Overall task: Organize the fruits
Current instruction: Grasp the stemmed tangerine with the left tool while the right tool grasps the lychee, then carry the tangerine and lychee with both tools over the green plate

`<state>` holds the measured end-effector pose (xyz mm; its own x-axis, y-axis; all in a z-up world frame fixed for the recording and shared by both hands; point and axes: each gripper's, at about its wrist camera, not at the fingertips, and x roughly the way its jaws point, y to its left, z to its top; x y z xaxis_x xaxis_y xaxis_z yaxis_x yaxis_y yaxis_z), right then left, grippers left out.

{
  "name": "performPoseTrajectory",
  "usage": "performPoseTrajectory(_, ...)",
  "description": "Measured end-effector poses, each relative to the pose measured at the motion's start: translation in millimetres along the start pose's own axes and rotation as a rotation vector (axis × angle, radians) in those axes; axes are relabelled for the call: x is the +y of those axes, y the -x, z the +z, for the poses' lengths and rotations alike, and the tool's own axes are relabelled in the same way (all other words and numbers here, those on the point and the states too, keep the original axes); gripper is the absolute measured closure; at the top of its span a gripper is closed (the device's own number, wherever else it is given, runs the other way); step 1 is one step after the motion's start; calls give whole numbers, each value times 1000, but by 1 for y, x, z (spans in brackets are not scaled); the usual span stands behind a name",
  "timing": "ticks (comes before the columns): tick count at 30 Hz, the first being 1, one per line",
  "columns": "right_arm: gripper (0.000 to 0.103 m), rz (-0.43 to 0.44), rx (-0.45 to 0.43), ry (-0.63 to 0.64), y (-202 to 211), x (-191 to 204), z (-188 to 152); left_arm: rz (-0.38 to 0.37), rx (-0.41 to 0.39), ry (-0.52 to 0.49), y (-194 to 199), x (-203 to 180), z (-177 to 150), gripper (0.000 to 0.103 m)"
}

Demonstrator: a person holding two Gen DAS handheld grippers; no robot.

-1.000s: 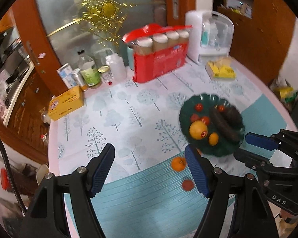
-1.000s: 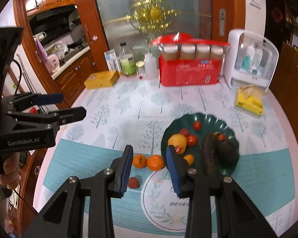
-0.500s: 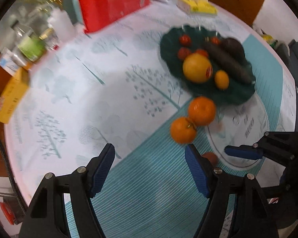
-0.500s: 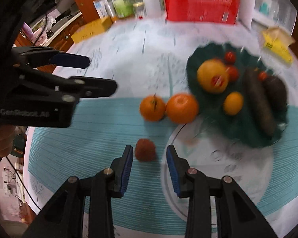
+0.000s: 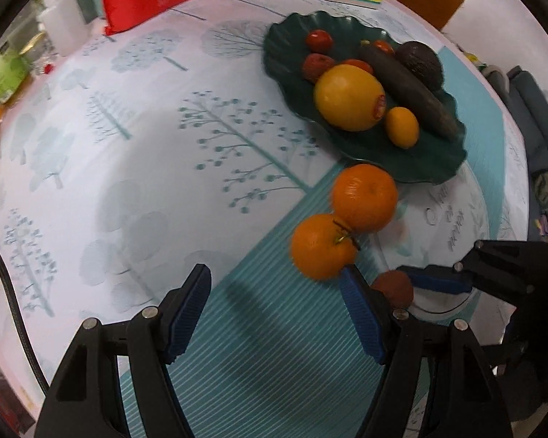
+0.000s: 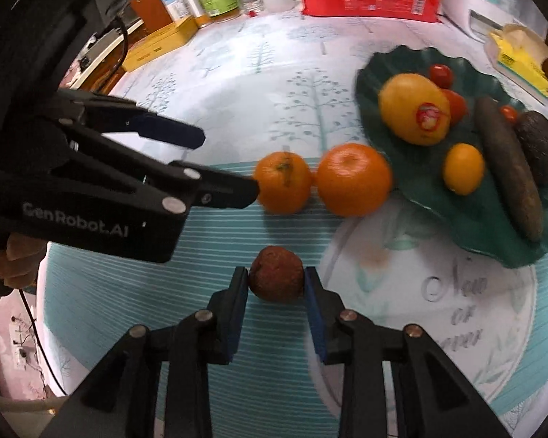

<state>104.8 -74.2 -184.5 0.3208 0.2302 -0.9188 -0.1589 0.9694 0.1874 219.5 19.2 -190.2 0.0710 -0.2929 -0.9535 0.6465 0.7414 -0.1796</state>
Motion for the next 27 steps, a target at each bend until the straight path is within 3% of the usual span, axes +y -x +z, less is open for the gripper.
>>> performPoseTrajectory(10,72,-16,-16,-96,8,-27,-5,-1,10,-33,-16,-15,6,33)
performPoseTrajectory(17,72,-2,-31,-107,9,-28,-5,10,-6,-55,-16,-24,8,64)
performPoseTrajectory(27,73,33,-64,-103,21,-31,-14,37,2,49,-6,-30,-20,65)
